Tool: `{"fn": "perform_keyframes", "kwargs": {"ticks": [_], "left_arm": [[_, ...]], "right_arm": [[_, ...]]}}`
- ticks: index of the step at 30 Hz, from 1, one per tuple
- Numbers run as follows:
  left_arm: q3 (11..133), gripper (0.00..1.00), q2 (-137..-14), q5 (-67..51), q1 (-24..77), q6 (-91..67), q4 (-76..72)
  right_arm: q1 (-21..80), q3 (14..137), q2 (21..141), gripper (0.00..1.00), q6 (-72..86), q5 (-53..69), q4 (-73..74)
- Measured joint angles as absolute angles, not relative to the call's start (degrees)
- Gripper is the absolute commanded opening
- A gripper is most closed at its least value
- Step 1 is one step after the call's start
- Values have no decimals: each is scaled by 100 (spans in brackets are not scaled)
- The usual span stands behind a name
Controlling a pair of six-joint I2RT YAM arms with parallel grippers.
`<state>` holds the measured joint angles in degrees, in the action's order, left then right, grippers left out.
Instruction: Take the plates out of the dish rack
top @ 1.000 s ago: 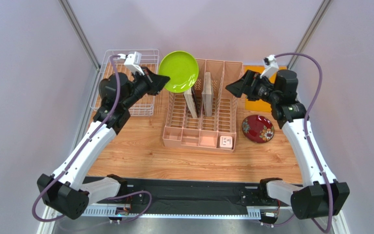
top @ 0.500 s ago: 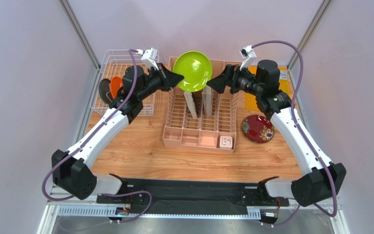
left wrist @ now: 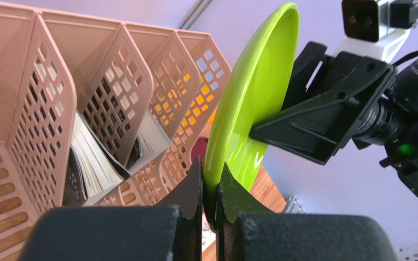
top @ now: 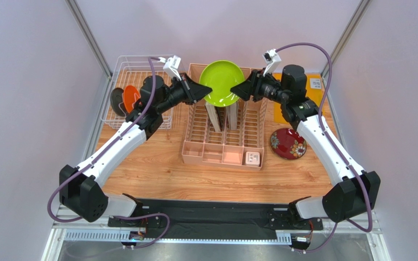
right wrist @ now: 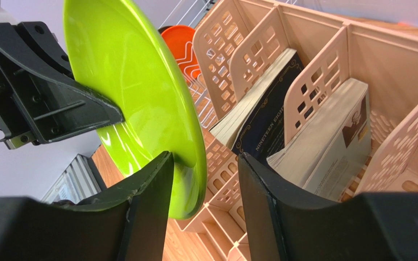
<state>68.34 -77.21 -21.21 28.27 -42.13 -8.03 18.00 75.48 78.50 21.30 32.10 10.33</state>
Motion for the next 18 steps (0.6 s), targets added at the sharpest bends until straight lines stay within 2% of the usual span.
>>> {"fn": "perform_keyframes", "kwargs": {"ticks": [4,7,8,9,13,14,15,16,17,18], "left_arm": [[6724,0,-7723,-2255,2840,-4226,-816],[6582,0,-7723,-2357,2847,-4265,-849],[6549,0,-7723,-2373,2847,-4278,-851],[6514,0,-7723,-2410,2840,-4327,-891],[6462,0,-7723,-2539,2775,-4421,-958],[6453,2,-7723,-2580,2764,-4436,-985],[6453,10,-7723,-2606,2759,-4440,-1017],[6451,19,-7728,-2633,2759,-4438,-1017],[6445,32,-7730,-2650,2759,-4416,-1011],[6440,39,-7734,-2657,2759,-4394,-1004]], "right_arm": [[1787,7531,7850,47,2112,3358,788],[1782,7516,7850,23,2102,3514,591],[1782,7505,7850,6,2084,3555,539],[1767,7489,7850,0,2082,3557,528],[1653,7483,7872,0,2171,3929,447],[1643,7474,7872,0,2185,3992,405],[1634,7446,7870,0,2204,4018,351],[1625,7413,7865,0,2228,4018,314],[1623,7358,7841,0,2255,4005,281],[1623,7297,7806,0,2274,3997,259]]}}
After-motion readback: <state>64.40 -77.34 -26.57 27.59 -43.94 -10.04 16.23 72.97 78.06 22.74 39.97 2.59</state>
